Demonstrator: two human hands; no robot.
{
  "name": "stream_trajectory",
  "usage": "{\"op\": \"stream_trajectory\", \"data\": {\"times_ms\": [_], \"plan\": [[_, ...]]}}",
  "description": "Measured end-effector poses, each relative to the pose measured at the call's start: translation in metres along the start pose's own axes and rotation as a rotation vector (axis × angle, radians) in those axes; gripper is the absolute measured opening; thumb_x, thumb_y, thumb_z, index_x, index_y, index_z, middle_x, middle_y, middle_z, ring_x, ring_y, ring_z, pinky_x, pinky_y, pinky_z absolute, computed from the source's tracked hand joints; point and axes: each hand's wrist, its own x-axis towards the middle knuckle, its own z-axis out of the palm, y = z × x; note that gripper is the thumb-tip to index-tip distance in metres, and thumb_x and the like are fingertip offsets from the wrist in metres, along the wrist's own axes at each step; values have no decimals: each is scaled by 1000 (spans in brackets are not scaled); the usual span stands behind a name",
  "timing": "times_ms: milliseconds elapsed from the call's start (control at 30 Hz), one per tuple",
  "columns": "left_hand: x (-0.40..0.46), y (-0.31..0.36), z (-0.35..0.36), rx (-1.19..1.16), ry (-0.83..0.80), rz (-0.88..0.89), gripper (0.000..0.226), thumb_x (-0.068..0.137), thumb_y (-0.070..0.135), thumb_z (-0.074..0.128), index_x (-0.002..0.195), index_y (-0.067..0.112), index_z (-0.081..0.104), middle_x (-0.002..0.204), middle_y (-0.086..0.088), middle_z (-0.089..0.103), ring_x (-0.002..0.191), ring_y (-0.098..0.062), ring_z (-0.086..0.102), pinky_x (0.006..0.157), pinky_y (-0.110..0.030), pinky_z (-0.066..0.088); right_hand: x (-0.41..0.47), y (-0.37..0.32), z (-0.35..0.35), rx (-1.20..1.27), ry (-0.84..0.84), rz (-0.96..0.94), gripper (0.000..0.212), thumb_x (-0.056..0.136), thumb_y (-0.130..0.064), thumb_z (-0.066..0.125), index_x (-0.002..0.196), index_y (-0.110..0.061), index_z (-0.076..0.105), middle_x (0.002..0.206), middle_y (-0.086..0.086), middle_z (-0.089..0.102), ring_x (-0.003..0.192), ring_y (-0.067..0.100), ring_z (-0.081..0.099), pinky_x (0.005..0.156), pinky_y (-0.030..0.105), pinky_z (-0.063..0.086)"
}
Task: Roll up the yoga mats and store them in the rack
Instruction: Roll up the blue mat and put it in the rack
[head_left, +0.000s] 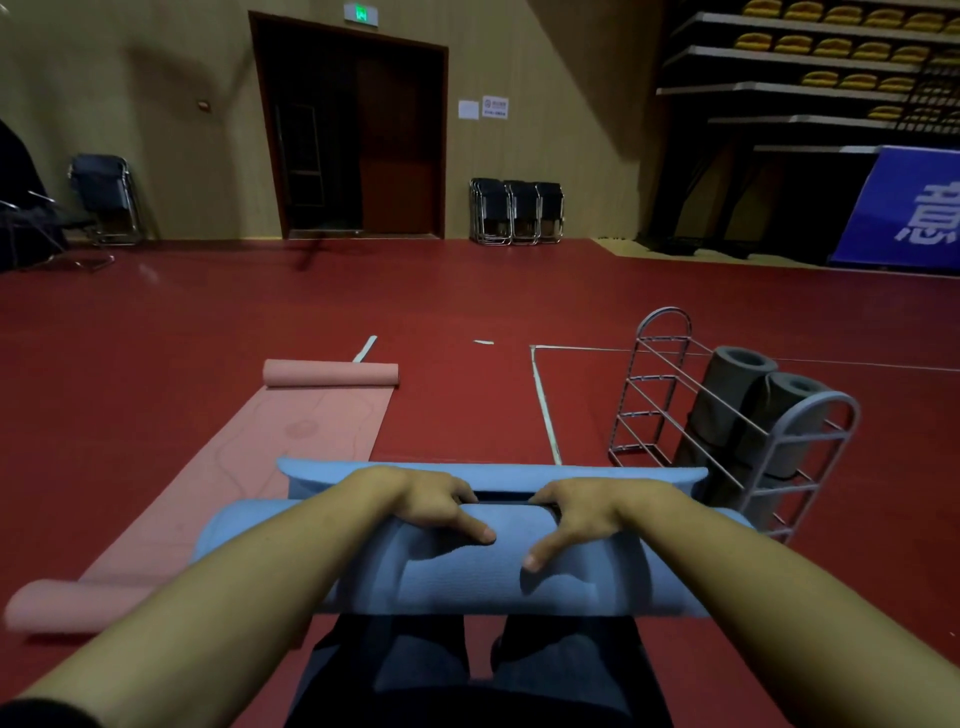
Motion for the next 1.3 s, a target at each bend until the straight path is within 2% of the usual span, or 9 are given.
{"op": "stream_trajectory", "data": {"times_ms": [100, 300, 400, 567, 667, 767, 967, 1133, 1300], "plan": [[2, 1, 1, -37, 3, 23, 83, 84, 67, 72, 152, 27, 45, 148, 6, 53, 130, -16, 54, 117, -37, 39, 2, -2, -1, -120, -17, 14, 107, 47, -91, 74, 137, -35, 57, 132, -9, 42, 126, 17, 44, 111, 46, 41], [4, 4, 4, -83, 24, 51, 64, 93, 54, 69, 146, 25, 48, 134, 2, 62, 118, -16, 61, 106, -32, 46, 3, 2, 2, 38, 39, -1, 102, 49, -85, 81, 133, -39, 46, 127, -12, 61, 111, 14, 61, 102, 41, 50], [5, 5, 5, 10, 42, 61, 81, 83, 64, 74, 149, 29, 44, 140, 4, 55, 124, -17, 56, 110, -37, 44, -1, 5, 4, 74, 64, -6, 85, 59, -77, 82, 122, -37, 42, 116, -11, 63, 104, 14, 62, 97, 39, 52], [8, -1, 11, 292, 41, 24, 128, 51, 85, 78, 158, 41, 23, 161, 12, 20, 151, -21, 18, 122, -60, 24, -1, 4, 2, -2, 105, -20, 78, 63, -85, 70, 124, -38, 52, 118, -10, 58, 108, 15, 58, 100, 43, 50], [10, -1, 12, 324, 68, 23, 131, 52, 88, 76, 160, 42, 16, 166, 12, 12, 155, -24, 12, 123, -63, 16, 3, 2, 0, -131, 133, -42, 92, 70, -91, 54, 141, -33, 52, 124, -3, 48, 117, 22, 50, 105, 47, 43], [9, 0, 12, 318, 86, 41, 125, 60, 86, 74, 160, 44, 13, 165, 7, 19, 153, -25, 18, 124, -58, 17, 1, 1, 0, -151, 139, -47, 83, 83, -82, 52, 147, -30, 48, 132, 1, 53, 121, 25, 54, 106, 48, 43], [10, 0, 12, 335, 100, 32, 132, 60, 80, 79, 161, 43, 4, 166, 6, 21, 153, -26, 22, 123, -58, 21, 3, -7, 3, -41, 117, 35, 66, 90, -70, 57, 133, -23, 38, 130, 5, 59, 108, 26, 59, 98, 47, 47], [13, 4, 16, 330, 168, 30, 125, 52, 74, 87, 150, 34, 21, 155, 6, 37, 144, -25, 37, 116, -58, 30, 6, -10, 11, -170, 87, 75, 114, 56, -88, 74, 143, -26, 30, 147, 2, 45, 134, 28, 44, 117, 51, 31], [16, 5, 16, 377, 178, 27, 121, 57, 78, 82, 151, 27, 26, 153, 3, 30, 143, -26, 30, 115, -59, 30, 12, -9, 20, -375, 171, 43, 126, 56, -83, 79, 149, -18, 24, 147, 8, 31, 138, 33, 29, 115, 57, 24]]}}
